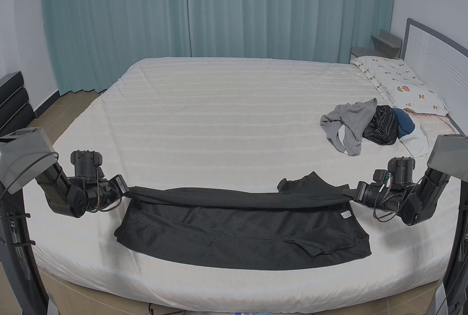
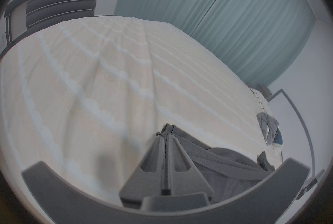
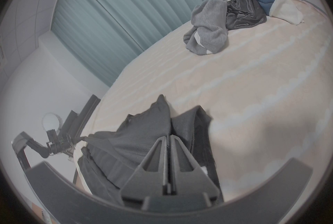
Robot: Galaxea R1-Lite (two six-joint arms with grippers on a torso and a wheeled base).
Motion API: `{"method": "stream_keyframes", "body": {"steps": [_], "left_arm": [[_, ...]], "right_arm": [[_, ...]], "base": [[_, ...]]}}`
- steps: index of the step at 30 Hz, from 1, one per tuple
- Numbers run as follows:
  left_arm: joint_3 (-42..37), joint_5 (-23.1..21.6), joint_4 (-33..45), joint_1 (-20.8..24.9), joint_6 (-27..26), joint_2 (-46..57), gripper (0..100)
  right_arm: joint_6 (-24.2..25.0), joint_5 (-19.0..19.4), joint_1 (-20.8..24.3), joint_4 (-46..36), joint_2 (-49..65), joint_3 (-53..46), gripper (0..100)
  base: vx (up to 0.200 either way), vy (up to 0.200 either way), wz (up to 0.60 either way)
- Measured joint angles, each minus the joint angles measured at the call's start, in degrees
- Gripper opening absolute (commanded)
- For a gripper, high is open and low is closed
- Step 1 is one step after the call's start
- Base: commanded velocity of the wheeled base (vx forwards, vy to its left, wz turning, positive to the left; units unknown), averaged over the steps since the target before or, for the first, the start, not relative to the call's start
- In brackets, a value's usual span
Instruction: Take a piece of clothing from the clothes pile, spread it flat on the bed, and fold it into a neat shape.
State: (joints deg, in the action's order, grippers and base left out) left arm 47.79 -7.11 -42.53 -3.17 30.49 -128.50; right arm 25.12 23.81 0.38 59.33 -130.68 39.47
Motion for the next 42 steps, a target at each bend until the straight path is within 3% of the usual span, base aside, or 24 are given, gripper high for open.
{"method": "stream_keyframes", "body": {"steps": [6,13,14,25,29,37,42], "left_arm": [[-5.14,-0.09,-2.54,0.04,-1.87,0.17,0],[-7.36,-0.2,-2.6,0.0,-2.02,0.15,0],[-7.5,-0.2,-2.6,0.01,-2.05,0.15,100],[-8.57,-0.2,-2.6,0.06,-1.65,0.8,100],[-8.48,-0.24,-2.55,-0.21,-0.82,2.04,100],[-4.11,-1.05,-2.16,-0.46,7.69,3.78,100],[-0.3,-1.18,-1.94,0.09,9.56,1.82,100]], "right_arm": [[-4.0,0.24,-0.38,1.82,-0.11,-5.24,0],[-4.66,0.24,-0.4,2.04,-0.51,-7.25,0],[-4.66,0.24,-0.38,2.02,-0.55,-7.4,100],[-3.4,0.63,-0.59,2.19,-0.18,-8.47,100],[0.55,1.04,-1.32,2.28,1.06,-7.81,100],[9.5,0.74,-1.85,1.76,2.23,-5.13,100],[11.36,0.62,-1.8,1.45,0.78,-3.12,100]], "base": [[0.0,0.0,0.0],[0.0,0.0,0.0],[0.0,0.0,0.0],[0.0,0.0,0.0],[0.0,0.0,0.0],[0.0,0.0,0.0],[0.0,0.0,0.0]]}}
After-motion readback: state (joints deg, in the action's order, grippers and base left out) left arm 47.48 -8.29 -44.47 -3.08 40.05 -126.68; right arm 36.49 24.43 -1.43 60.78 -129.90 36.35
